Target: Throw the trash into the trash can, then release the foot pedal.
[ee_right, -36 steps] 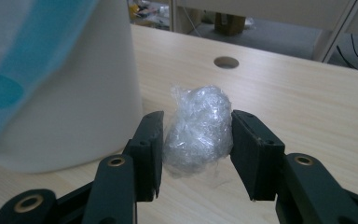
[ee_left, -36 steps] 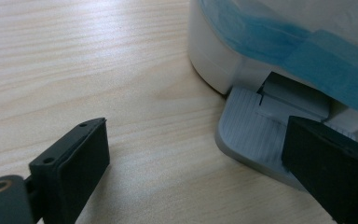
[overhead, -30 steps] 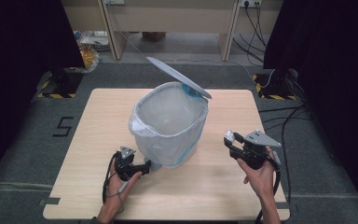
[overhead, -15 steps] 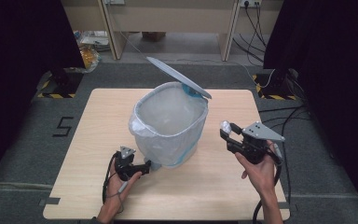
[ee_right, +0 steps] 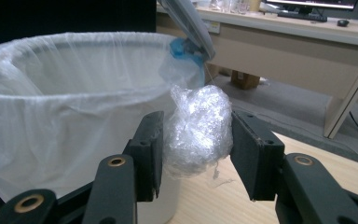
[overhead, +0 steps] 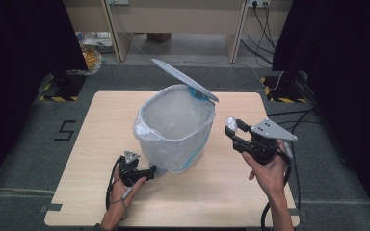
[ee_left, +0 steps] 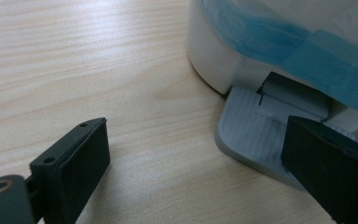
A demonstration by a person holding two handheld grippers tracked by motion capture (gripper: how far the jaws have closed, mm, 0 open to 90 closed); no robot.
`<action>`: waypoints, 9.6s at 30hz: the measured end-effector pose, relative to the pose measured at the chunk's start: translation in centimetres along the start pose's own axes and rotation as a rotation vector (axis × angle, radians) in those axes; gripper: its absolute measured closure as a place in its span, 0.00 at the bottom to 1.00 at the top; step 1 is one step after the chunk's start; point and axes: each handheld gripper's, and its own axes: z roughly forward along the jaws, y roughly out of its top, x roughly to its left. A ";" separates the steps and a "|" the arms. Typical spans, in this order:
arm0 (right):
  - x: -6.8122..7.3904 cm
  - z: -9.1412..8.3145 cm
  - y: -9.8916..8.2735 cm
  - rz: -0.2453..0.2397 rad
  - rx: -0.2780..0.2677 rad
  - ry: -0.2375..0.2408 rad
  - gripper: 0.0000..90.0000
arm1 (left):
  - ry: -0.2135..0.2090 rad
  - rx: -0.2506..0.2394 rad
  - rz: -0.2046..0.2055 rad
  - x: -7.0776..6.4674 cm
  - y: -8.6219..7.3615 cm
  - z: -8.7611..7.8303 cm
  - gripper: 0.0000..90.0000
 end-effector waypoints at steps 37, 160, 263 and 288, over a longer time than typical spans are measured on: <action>5.1 5.2 4.8 -0.030 -0.065 0.123 0.62 | -0.007 0.003 0.000 0.0 0.0 0.0 0.08; -4.3 1.3 -13.2 0.197 0.134 -0.116 0.24 | -0.020 0.011 -0.002 0.2 0.0 0.0 0.08; -2.4 4.6 -18.6 0.112 0.469 -0.108 0.17 | -0.060 -0.009 0.019 0.3 0.2 -0.9 0.15; -2.4 4.7 -18.6 0.110 0.470 -0.107 0.16 | -0.082 -0.044 -0.007 1.8 0.1 -3.3 0.17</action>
